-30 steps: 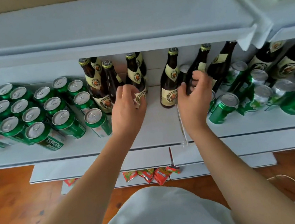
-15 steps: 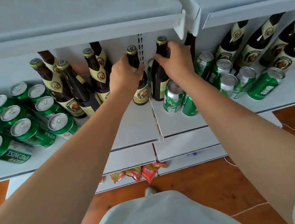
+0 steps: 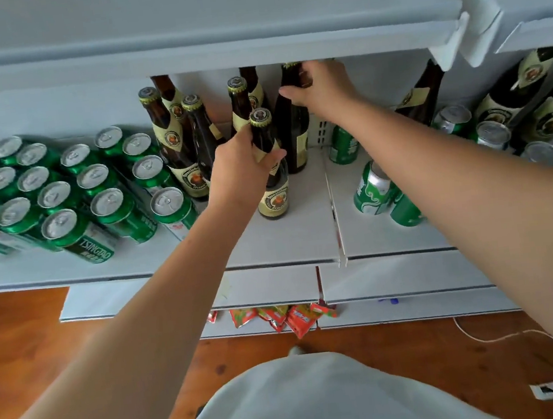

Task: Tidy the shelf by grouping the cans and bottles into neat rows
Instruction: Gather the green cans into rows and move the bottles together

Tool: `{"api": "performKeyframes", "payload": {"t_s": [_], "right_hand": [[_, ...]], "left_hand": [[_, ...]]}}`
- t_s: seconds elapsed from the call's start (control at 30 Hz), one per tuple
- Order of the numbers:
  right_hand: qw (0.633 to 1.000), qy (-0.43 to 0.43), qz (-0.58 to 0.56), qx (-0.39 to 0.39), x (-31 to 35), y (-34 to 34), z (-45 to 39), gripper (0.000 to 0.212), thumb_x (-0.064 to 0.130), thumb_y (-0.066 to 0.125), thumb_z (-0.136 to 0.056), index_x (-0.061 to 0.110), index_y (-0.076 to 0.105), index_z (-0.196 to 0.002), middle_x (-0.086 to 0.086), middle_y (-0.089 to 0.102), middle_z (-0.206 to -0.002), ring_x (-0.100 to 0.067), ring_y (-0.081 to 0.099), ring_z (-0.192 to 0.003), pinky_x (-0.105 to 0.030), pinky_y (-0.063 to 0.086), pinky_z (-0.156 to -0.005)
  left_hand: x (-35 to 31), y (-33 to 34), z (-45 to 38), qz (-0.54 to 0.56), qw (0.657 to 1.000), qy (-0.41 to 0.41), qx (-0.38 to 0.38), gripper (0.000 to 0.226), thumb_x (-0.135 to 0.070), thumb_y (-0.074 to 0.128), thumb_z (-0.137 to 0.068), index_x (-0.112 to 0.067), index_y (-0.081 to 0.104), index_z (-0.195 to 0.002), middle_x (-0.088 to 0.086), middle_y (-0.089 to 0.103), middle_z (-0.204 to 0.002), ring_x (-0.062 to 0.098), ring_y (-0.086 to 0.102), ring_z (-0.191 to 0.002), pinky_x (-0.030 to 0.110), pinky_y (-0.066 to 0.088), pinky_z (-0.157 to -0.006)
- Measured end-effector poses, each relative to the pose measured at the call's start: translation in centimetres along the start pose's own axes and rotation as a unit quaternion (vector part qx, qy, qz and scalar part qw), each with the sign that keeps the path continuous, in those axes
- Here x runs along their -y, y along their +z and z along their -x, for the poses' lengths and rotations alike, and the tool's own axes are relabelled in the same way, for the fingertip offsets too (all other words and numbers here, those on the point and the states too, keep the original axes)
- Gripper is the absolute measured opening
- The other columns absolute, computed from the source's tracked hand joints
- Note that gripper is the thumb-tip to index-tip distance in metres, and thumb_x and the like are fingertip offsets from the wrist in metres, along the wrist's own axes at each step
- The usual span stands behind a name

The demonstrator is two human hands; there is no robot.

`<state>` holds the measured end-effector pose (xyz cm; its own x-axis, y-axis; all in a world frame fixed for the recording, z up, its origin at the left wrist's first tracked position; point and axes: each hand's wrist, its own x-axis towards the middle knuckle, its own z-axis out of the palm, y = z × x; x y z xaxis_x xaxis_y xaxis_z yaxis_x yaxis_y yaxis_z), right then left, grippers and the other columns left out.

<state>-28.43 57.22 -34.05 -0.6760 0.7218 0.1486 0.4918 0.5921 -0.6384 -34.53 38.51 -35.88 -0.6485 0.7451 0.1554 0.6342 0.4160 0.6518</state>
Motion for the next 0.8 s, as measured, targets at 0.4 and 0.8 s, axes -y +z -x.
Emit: {"api": "performKeyframes", "payload": {"t_s": [0.4, 0.8], "right_hand": [[0.907, 0.181, 0.008, -0.381, -8.2, -7.1, 7.9, 0.067, 0.051, 0.058, -0.086, -0.001, 0.048, -0.127, -0.013, 0.054, -0.123, -0.024, 0.058, -0.106, -0.033, 0.046, -0.089], [0.978, 0.089, -0.006, -0.187, -5.5, -4.0, 7.6, 0.033, 0.036, 0.061, -0.094, 0.005, 0.062, -0.106, -0.003, 0.065, -0.098, -0.013, 0.059, -0.086, -0.007, 0.035, -0.062]], "left_hand": [[3.1, 1.4, -0.1, -0.09, 0.97, -0.152, 0.169, 0.063, -0.061, 0.073, -0.075, -0.009, 0.056, -0.106, 0.008, 0.07, -0.081, 0.021, 0.07, -0.068, 0.036, 0.061, -0.069], [5.6, 4.5, 2.3, 0.036, 0.973, -0.201, 0.104, 0.073, -0.064, 0.071, -0.073, -0.015, 0.053, -0.125, 0.013, 0.069, -0.1, 0.031, 0.07, -0.084, 0.045, 0.061, -0.074]]}}
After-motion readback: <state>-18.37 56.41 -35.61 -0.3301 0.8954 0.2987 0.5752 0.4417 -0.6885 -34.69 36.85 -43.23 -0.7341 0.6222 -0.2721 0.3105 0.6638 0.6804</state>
